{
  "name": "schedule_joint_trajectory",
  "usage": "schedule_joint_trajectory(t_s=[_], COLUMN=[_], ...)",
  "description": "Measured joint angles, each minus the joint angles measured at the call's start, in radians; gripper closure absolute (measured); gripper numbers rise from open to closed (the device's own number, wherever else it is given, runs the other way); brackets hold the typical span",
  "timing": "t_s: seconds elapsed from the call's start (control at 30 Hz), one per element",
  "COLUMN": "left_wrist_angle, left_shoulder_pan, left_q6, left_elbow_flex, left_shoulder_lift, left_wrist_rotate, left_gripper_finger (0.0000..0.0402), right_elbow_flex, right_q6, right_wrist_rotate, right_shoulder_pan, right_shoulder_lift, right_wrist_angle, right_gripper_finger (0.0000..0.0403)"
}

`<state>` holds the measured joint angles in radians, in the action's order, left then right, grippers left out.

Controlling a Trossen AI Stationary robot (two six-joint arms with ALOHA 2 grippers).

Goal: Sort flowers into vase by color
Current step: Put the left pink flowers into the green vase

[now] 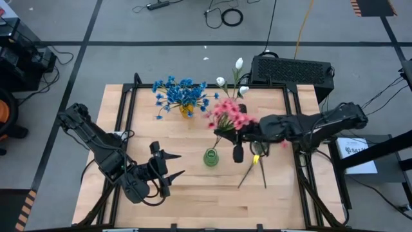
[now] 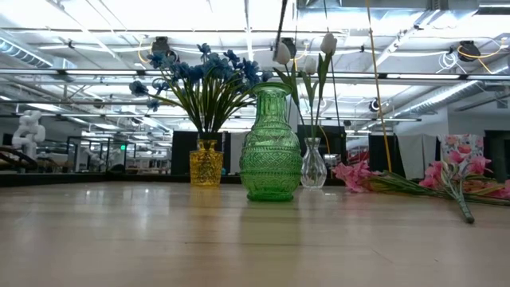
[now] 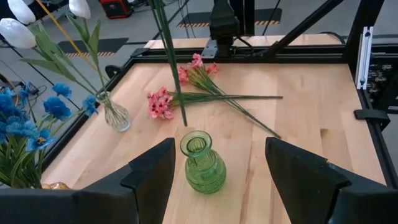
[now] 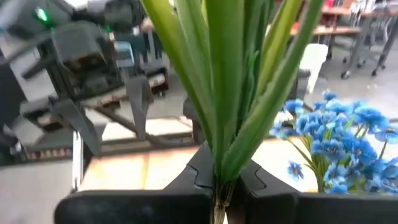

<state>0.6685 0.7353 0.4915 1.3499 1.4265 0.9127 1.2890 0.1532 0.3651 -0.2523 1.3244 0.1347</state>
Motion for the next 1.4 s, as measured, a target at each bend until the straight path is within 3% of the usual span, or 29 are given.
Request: schedule_joint_trajectory(t_s=[0.13,0.47,1.4], left_wrist_angle=[0.003,0.004,-0.001], left_shoulder_pan=[0.0,0.0,0.0], left_q6=[0.0,0.0,0.0], left_elbow_flex=[0.0,0.0,0.0], left_shoulder_lift=[0.0,0.0,0.0], left_wrist_rotate=[0.0,0.0,-0.002], left_gripper_finger=[0.0146,0.0146,0.0146], right_elbow_flex=[0.073,0.075,0.075], right_q6=[0.005,0.048,0.128], right_wrist_rotate=[-0.001,-0.005,0.0], right_shoulder_pan=[0.0,0.003,0.008], right_shoulder_lift=[0.057,0.151,0.192], right_wrist_angle=[0.084,0.078,0.129], right_gripper_finger=[0.0401,0.0401,0.0397])
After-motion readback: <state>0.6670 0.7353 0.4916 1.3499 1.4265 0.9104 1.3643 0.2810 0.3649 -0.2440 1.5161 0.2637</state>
